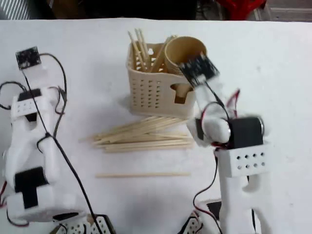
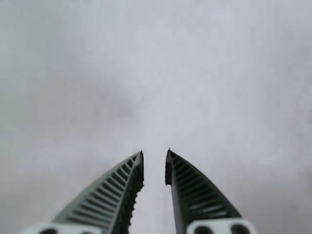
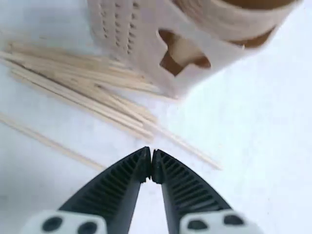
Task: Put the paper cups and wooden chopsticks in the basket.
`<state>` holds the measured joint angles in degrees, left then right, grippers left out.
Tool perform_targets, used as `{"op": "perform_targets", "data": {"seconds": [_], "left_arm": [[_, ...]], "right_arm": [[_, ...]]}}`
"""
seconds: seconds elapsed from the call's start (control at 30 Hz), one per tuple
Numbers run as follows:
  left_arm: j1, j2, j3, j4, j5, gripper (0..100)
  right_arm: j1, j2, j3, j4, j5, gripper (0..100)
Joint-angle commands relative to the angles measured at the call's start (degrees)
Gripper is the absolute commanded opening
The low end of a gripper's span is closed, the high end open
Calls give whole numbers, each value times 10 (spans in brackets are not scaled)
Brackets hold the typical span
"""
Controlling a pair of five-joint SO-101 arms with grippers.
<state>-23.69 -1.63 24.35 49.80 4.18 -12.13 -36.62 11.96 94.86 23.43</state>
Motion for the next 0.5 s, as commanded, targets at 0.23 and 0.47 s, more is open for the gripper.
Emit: {"op": "perform_targets", "data": {"seconds": [0.23,0.47], "left_arm": [[176,-199,-119,429,-338,94],[346,-204,-57,523,-484,94]], "right_arm": [[189,-198,517,-211,155,18],[246,-204,610,-292,178,17]]}}
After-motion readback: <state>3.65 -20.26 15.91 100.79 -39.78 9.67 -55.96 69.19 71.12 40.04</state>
